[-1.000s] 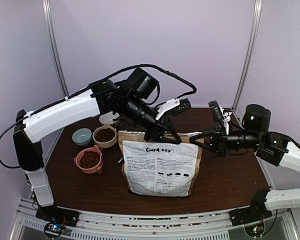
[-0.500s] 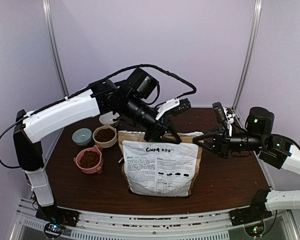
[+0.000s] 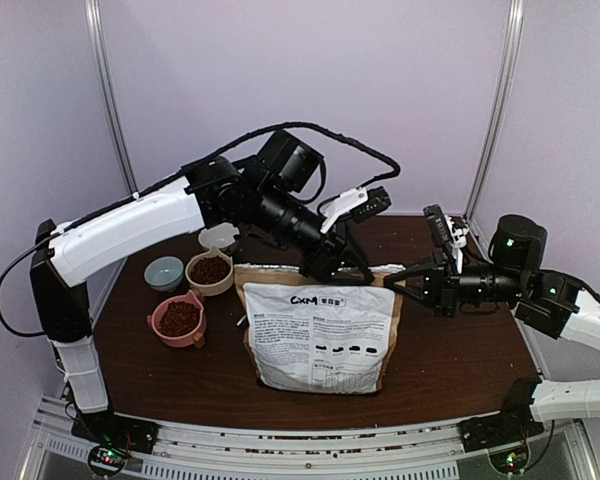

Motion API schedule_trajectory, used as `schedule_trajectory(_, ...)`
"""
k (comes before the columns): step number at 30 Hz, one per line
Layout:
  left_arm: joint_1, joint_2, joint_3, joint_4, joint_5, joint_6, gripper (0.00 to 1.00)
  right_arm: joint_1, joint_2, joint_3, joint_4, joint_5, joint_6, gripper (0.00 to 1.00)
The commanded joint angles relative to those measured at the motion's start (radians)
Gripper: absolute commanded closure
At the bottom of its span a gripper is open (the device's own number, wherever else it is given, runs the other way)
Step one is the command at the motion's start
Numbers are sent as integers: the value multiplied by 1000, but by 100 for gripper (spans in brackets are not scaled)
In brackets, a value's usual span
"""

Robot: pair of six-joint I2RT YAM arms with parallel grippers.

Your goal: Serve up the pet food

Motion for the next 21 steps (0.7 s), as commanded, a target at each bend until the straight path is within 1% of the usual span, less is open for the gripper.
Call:
schedule_trajectory(1, -21, 44, 70, 9, -34, 12, 62, -4, -2, -6, 40, -2, 8, 100)
schedule_trajectory(2, -25, 49, 74, 6, -41, 14, 63, -3, -2, -6, 42, -2, 8, 100)
schedule_trajectory(6, -33, 58, 78, -2, -52, 18, 72, -4, -5, -6, 53, 0, 7, 100)
schedule_trajectory(9, -34, 62, 80, -20, -67, 24, 74, -3, -5, -8, 57, -1, 7, 100)
schedule_trajectory(10, -34, 63, 81, -26, -73, 28, 76, -4, -5, -8, 58, -2, 8, 100)
schedule_trajectory(13, -36, 63, 81, -41, -79, 33, 97, -4, -7, -9, 58, 0, 6, 100)
schedule_trajectory(14, -36, 64, 83, -48, -81, 36, 100, -4, -8, -9, 57, 1, 5, 100)
schedule_trajectory(20, -36, 55, 107, -114, -135, 61, 100, -5, -21, -10, 34, 14, -6, 100)
schedule_trajectory(21, -36, 49, 107, -123, -144, 64, 89, -5, -24, -10, 28, 16, -8, 100)
